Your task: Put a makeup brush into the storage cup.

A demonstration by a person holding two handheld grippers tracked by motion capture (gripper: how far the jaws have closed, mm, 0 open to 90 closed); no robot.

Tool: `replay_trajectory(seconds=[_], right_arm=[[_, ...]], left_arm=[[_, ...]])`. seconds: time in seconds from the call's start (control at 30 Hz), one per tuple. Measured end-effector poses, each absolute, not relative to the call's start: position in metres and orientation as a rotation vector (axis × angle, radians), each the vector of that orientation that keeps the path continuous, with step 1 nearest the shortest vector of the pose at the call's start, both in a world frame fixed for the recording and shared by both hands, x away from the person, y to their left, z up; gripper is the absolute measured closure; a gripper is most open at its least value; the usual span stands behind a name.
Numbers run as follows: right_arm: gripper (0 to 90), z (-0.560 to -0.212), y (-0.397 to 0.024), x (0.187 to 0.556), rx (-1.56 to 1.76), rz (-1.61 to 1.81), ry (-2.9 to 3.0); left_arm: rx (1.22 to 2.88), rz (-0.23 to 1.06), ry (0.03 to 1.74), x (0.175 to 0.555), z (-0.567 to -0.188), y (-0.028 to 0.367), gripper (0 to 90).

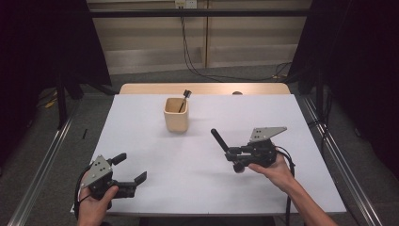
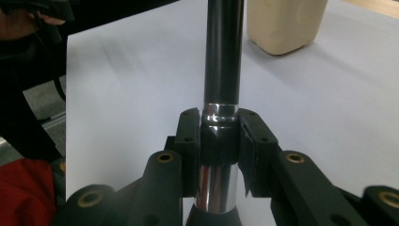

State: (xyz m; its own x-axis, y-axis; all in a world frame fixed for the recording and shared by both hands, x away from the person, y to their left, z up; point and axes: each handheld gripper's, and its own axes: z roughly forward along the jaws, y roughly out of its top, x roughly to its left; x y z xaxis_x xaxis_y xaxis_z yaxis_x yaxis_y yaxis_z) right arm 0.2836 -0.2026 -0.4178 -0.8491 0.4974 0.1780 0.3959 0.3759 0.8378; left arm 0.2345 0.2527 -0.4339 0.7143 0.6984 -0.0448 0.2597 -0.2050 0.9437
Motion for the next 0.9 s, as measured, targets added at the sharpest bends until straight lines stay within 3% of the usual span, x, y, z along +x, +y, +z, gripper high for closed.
replay_trajectory(seconds=[0.1, 0.5, 0.9], right_arm=[[72.4, -0.417, -0.197, 0.282, 0.772, 1.458, 2.571], [72.4, -0.415, -0.17, 0.284, 0.652, 1.346, 2.71], [72.4, -0.411, -0.151, 0.285, 0.531, 1.176, 2.847]], left_arm=[[1.781, 0.429, 0.749, 0.235, -0.432, 0.25, 2.9], [1.821, 0.471, 0.684, 0.242, -0.425, 0.239, 2.9], [1.926, 0.412, 0.62, 0.245, -0.421, 0.222, 2.9]])
